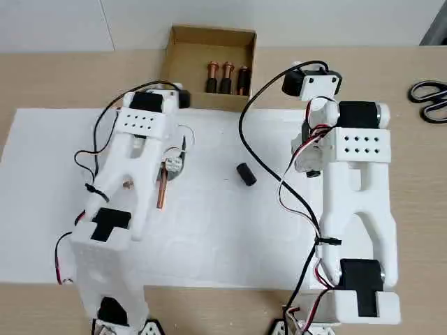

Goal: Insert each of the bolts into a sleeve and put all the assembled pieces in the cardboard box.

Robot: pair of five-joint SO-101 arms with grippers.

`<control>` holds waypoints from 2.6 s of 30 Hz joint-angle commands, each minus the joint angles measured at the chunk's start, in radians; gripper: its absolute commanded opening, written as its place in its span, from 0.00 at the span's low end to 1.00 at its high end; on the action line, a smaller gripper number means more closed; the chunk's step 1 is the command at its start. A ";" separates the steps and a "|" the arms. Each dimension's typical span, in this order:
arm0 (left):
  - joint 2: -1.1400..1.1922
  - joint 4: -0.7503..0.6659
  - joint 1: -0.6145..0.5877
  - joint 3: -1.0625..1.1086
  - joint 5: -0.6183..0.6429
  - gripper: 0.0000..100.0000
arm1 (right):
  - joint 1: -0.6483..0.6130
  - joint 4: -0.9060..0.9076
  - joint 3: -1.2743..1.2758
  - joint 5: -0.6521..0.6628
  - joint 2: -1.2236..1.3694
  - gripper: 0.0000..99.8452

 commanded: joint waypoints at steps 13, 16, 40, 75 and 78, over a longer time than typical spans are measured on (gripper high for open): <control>0.166 -0.086 0.123 -0.044 -0.054 0.07 | -0.030 0.001 -0.009 0.000 -0.056 0.00; 0.166 -0.110 0.110 -0.044 -0.054 0.13 | -0.031 0.001 -0.009 0.000 -0.056 0.00; 0.069 -0.143 0.158 -0.044 -0.008 0.01 | -0.031 -0.005 -0.009 0.002 -0.056 0.00; -0.798 -0.181 0.110 -0.038 0.281 0.01 | -0.205 -0.159 0.365 -0.141 -0.909 0.01; -0.806 -0.241 0.110 -0.038 0.330 0.01 | -0.205 -0.306 0.549 -0.161 -1.020 0.01</control>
